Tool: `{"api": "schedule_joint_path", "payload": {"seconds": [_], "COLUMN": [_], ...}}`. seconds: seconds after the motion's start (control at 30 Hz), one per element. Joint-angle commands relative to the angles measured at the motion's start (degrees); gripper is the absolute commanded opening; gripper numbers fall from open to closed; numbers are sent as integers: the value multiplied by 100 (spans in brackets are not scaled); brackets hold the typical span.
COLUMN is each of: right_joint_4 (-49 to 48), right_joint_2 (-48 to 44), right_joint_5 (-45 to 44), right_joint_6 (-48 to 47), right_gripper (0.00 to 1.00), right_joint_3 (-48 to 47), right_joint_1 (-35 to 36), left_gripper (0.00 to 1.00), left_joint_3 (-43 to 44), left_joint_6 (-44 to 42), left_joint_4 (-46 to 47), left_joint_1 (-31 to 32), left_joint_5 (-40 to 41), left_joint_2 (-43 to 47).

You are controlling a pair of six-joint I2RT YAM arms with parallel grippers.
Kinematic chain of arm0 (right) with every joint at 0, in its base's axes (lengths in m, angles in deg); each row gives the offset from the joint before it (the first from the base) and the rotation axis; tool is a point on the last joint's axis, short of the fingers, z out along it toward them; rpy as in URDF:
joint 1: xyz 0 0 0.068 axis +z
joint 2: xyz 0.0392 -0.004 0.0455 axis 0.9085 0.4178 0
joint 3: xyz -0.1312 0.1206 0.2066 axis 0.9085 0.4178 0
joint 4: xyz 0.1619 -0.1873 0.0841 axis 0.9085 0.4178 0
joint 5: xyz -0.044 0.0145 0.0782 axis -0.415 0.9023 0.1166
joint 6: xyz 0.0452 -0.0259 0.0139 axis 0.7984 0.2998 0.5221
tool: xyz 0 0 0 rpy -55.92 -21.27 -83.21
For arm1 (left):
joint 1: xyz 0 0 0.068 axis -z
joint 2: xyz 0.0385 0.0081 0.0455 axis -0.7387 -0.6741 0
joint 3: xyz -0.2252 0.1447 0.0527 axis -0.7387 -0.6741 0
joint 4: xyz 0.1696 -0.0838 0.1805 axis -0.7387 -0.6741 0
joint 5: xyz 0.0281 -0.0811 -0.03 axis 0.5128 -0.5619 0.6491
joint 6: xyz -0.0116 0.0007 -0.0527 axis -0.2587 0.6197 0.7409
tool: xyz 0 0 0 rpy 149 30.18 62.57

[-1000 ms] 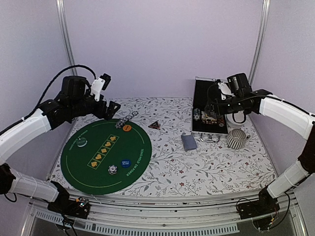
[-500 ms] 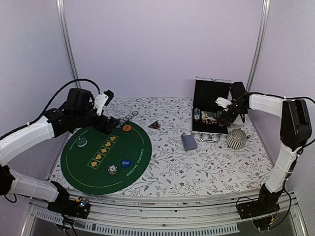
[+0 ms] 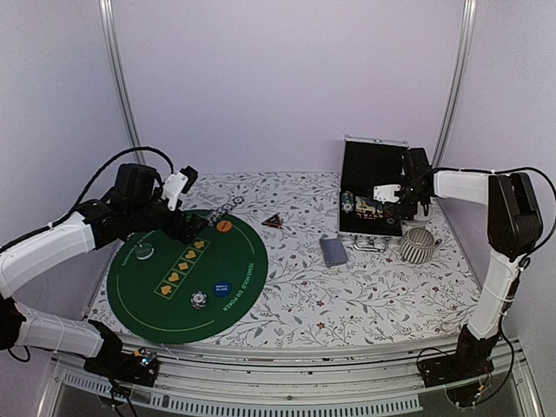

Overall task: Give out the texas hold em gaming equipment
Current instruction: Pick up the pile of poker chips from the chip case.

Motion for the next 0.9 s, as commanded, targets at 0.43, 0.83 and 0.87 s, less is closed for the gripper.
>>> {"api": "schedule_joint_path", "payload": {"seconds": [0.43, 0.83, 0.87], "right_joint_4": [-375, -90, 11], "right_joint_2": [986, 771, 742], "right_joint_5": [-176, 63, 111], "right_joint_6": [-1287, -1281, -1246], "right_gripper": [82, 62, 60], "right_joint_3": [-209, 182, 177], "right_joint_1": [-39, 0, 4], "left_gripper": [98, 98, 98], "left_joint_3": [-112, -121, -121], "left_joint_6": [-10, -5, -8], "left_joint_4": [183, 200, 198], "left_joint_1": [-168, -234, -232], "left_joint_5": [-218, -317, -317], "left_joint_2": [89, 60, 61]}}
